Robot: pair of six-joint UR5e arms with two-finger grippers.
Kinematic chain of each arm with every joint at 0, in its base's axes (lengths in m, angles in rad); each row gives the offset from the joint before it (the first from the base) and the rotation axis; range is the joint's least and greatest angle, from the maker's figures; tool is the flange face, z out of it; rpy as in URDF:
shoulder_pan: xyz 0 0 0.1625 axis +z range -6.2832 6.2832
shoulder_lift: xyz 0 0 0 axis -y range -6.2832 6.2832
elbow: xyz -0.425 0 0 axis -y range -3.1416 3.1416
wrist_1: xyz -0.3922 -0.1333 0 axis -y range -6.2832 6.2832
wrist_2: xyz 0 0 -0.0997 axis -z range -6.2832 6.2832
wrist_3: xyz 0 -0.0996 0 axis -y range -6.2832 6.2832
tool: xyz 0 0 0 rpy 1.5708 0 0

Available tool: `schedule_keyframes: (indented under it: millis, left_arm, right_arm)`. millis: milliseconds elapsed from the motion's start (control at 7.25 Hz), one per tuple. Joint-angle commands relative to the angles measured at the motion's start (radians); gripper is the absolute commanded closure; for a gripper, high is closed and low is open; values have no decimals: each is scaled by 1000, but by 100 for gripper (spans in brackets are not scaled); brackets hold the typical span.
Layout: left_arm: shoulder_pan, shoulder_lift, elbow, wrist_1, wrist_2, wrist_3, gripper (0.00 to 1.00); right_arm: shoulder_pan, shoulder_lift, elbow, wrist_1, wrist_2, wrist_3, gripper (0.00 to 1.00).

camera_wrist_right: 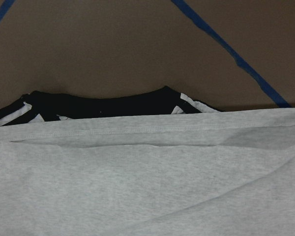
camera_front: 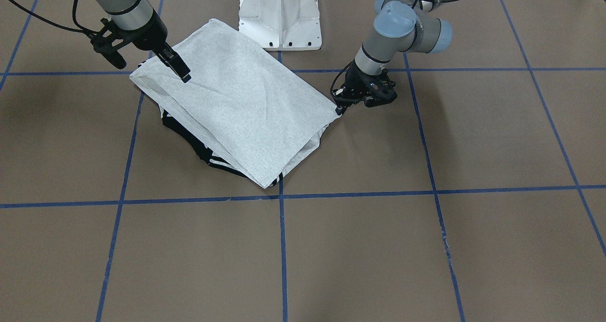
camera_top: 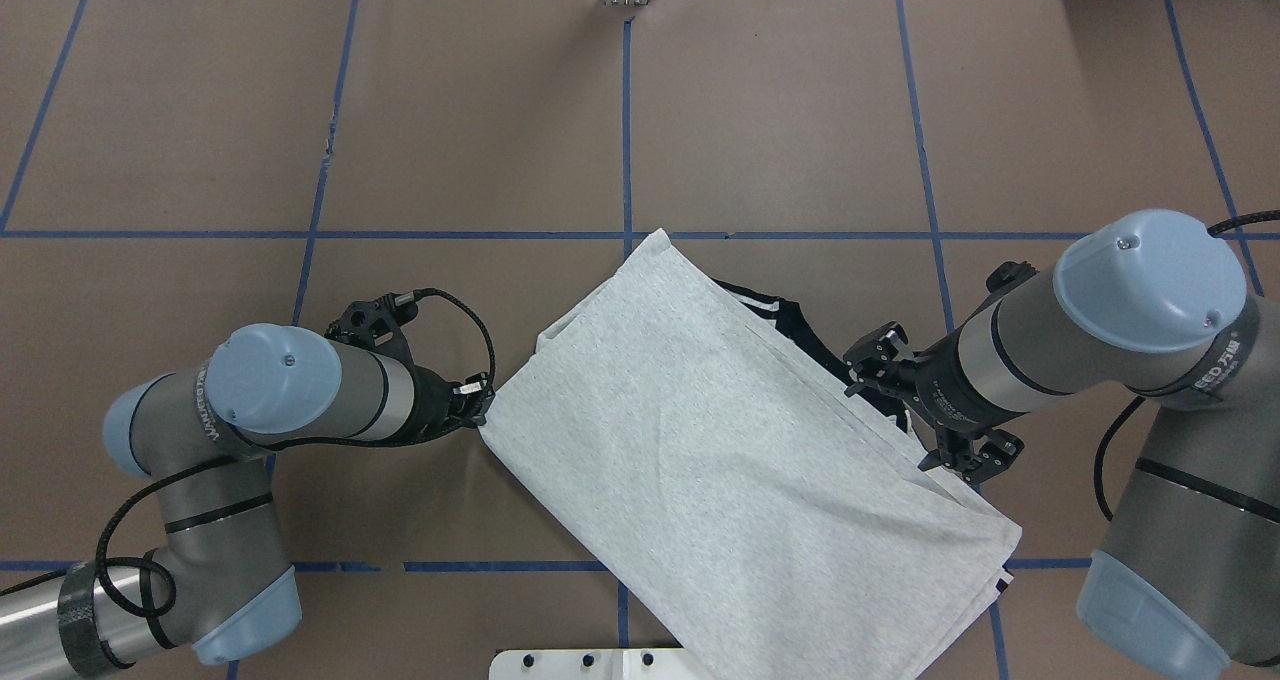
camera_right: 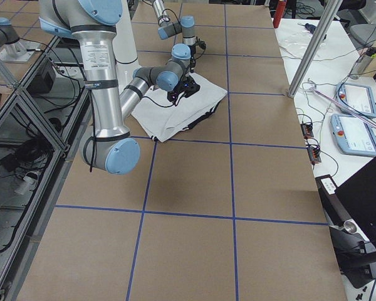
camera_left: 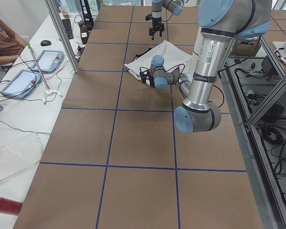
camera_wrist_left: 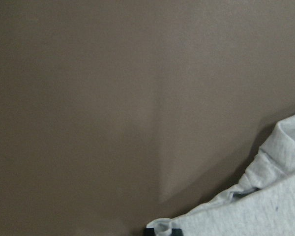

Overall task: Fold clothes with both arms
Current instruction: 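Release the shirt and raise the right gripper while the left gripper lifts away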

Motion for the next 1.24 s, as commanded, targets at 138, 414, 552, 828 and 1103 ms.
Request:
schedule_keyframes:
  millis: [138,414,552,828,1103]
  left_arm:
    - [-181,-171,197,44,49,165,100]
    - [-307,-383,469,-2,65,165,100]
    - [-339,-462,597,-88,67,162,100]
    - [-361,-576,801,-186,116,161,94]
    - [-364,-511,655,-173,66,161,50]
  right_arm:
    - [-1,17,-2,3,-9,13,0]
    - [11,29,-5,1,-38,15,0]
    - [10,31,-5,1,-69,15,0]
    - [5,108,-26,0,-119,15,0]
    - [-56,176,-85,-2,-202,17,0]
